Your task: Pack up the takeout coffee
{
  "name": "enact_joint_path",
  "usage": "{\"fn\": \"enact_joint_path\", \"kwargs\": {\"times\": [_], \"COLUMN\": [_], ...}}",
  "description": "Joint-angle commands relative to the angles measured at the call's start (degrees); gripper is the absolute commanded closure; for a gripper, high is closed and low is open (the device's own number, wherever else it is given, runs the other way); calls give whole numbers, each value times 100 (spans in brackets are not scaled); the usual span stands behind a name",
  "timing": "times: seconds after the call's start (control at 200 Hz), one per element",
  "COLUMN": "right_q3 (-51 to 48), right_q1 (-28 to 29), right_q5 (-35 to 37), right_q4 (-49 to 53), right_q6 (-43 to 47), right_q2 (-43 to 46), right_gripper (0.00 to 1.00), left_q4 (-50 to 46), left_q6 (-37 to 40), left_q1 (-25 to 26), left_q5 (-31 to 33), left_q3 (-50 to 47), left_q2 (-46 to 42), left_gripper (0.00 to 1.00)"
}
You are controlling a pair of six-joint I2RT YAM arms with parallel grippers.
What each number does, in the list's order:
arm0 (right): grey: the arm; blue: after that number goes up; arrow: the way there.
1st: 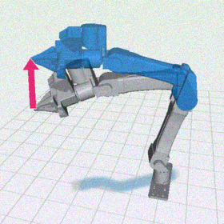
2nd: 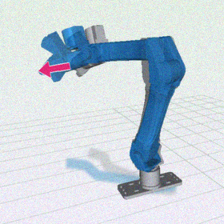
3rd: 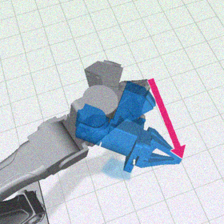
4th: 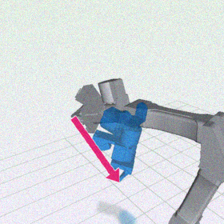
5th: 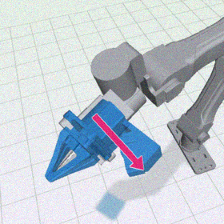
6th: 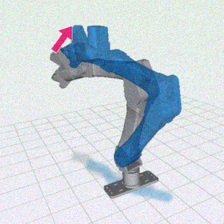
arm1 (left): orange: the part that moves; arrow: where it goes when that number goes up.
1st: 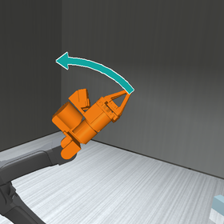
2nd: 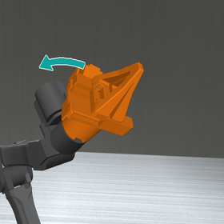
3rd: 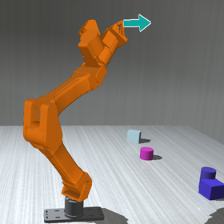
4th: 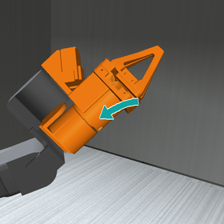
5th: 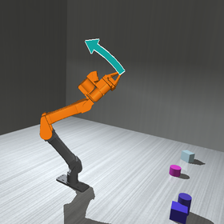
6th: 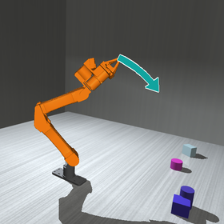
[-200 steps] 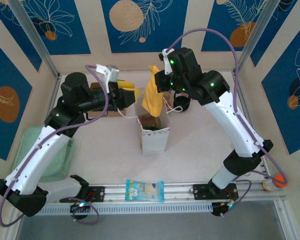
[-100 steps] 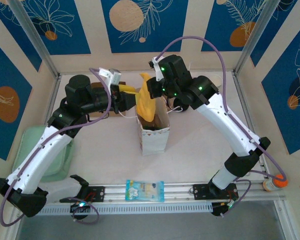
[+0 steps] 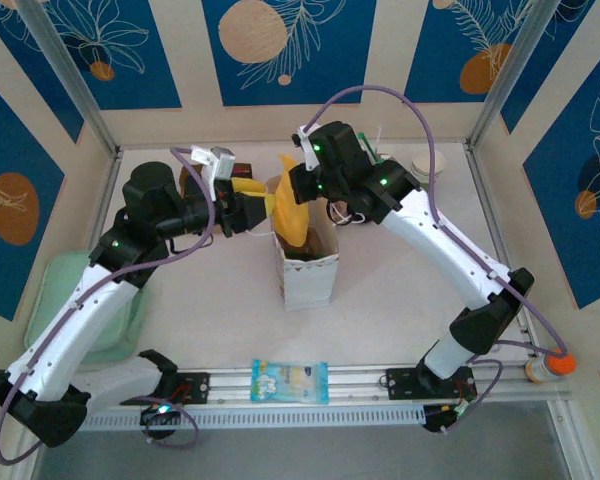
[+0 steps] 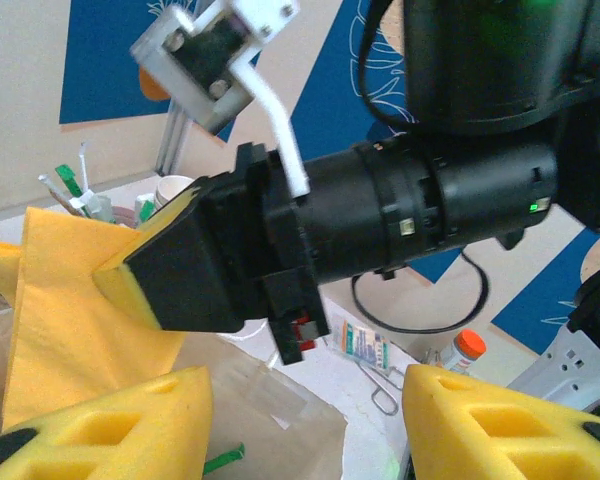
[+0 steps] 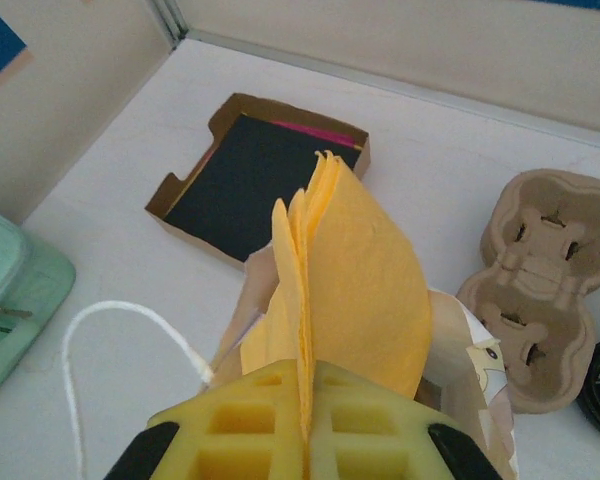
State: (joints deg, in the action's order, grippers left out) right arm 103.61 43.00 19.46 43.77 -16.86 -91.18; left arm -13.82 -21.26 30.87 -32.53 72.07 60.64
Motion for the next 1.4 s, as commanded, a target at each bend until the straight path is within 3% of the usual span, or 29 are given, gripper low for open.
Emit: {"fn": "enact_joint_path", "kwargs": {"times": [0.0,1.396], "right_q3": [-237,-1339], "right_q1": [-55,-213], "right_q5": [-114,-369], "right_q4": [-439,-1041], "right_q6": [105,43], "right_q2": [314,293], "right_gripper": [96,99], "left_q4": [248,183], "left_q6": [-115,-157], "left_q1": [-55,-46], "left_q5": [35,274], "left_q3": [-127,-727], "left_q2": [-143,-543], "left_gripper": [47,46]}}
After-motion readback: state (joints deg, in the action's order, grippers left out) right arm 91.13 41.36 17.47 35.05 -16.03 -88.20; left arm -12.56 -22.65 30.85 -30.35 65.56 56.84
